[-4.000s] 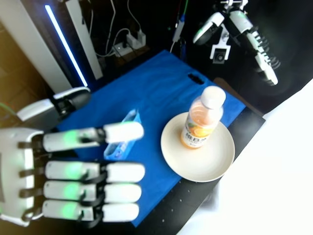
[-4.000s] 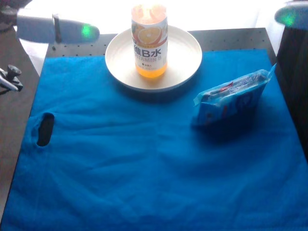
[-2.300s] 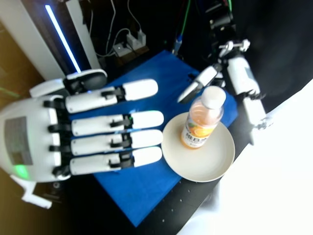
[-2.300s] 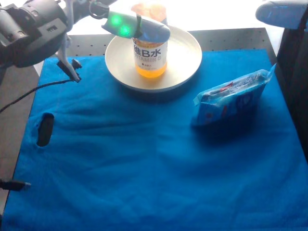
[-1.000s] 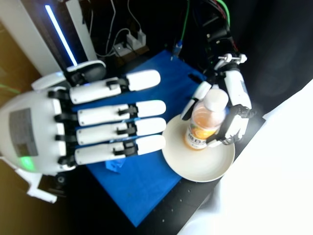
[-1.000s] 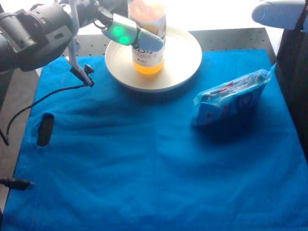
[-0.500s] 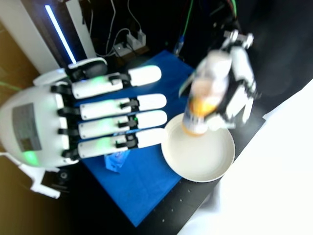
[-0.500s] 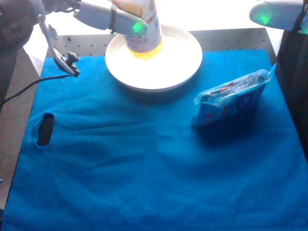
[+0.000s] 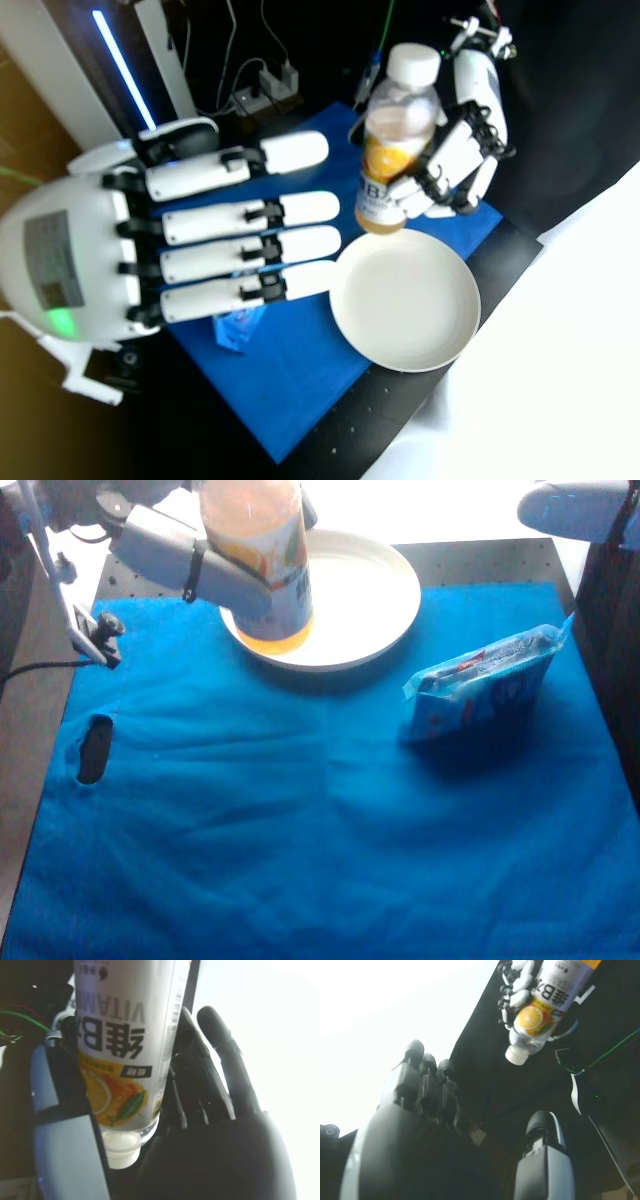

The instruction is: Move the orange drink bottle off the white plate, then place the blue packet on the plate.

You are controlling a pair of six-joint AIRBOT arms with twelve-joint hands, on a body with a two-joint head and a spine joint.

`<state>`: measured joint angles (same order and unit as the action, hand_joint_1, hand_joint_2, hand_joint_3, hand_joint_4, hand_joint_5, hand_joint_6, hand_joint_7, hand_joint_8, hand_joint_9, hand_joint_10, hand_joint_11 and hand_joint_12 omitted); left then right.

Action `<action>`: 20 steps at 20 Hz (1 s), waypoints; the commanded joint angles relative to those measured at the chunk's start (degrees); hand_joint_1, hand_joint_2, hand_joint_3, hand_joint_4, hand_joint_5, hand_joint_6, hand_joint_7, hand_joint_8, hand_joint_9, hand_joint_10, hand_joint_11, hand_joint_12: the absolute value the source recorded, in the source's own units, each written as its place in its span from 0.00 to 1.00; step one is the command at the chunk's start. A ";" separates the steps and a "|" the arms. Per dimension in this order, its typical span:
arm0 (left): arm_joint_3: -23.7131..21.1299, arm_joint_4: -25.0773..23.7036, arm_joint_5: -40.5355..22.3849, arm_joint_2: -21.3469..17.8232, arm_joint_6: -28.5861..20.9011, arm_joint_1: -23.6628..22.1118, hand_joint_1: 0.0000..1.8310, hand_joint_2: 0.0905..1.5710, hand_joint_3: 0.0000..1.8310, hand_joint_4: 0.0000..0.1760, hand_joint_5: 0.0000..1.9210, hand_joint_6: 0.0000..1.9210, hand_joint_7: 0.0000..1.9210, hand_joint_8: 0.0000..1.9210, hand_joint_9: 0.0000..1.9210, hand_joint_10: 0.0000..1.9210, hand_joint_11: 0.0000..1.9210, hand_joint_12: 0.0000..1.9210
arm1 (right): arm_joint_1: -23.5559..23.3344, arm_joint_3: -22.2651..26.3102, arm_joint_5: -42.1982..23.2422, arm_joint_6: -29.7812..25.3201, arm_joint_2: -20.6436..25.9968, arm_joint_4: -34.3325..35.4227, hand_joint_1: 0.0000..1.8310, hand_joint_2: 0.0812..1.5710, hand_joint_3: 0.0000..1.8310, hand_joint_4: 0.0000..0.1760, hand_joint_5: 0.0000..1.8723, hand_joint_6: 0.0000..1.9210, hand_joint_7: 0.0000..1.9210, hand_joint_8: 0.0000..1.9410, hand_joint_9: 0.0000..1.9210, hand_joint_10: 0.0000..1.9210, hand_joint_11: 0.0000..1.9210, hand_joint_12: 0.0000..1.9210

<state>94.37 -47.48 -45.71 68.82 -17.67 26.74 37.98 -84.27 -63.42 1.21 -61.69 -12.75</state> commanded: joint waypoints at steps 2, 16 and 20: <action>-1.39 3.56 -6.68 -0.93 -1.19 0.08 0.66 0.69 0.00 0.13 0.52 0.47 0.50 0.56 0.58 0.02 0.35 0.52 | -1.01 -0.21 -6.24 -0.53 0.05 3.01 0.31 0.63 0.00 0.38 0.03 0.00 0.14 0.00 0.11 0.00 0.04 0.24; -5.60 -2.07 -4.77 -4.31 -3.42 6.58 0.68 0.71 0.00 0.00 0.48 0.44 0.51 0.63 0.46 0.50 0.34 0.77 | -0.96 -0.50 -6.24 -0.46 -0.73 2.98 0.32 0.67 0.00 0.42 0.03 0.00 0.11 0.00 0.11 0.00 0.04 0.25; -6.00 -2.02 -4.78 -4.07 -3.45 7.71 0.69 0.70 0.00 0.00 0.46 0.46 0.53 0.59 0.57 0.35 0.42 0.68 | -0.96 -0.51 -6.24 -0.44 -0.90 2.97 0.33 0.64 0.00 0.39 0.04 0.00 0.10 0.00 0.10 0.00 0.05 0.24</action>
<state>88.51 -54.19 -45.36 64.75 -20.10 34.81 37.98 -84.55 -63.44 1.23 -62.59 -12.71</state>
